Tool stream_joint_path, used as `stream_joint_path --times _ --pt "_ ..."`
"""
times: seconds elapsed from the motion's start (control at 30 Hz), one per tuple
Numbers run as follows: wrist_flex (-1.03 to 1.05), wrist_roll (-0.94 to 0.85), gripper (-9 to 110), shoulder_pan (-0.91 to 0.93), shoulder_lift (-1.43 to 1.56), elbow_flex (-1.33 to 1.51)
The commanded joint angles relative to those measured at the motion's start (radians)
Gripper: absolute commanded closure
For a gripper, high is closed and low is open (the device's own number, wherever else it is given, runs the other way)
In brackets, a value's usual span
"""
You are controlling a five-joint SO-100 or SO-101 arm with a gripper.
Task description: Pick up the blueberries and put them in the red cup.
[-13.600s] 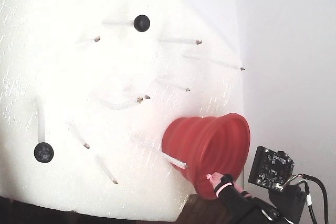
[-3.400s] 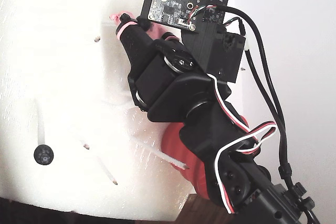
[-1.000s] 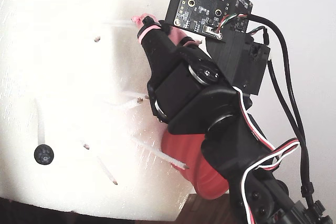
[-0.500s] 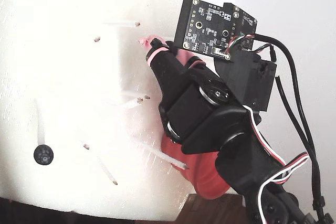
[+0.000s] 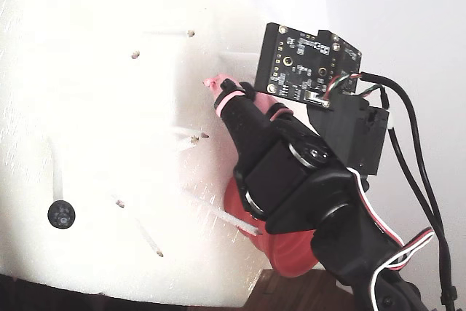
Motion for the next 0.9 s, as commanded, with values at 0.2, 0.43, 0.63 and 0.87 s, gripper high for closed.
stream_joint_path --times 0.2,0.43,0.63,0.87 --pt "0.014 -0.011 90 0.025 0.192 0.044" --pt "0.057 -0.008 90 0.049 0.244 0.069" --pt "0.084 -0.002 90 0.074 0.282 0.089" --pt "0.126 0.005 90 0.101 0.328 0.115"
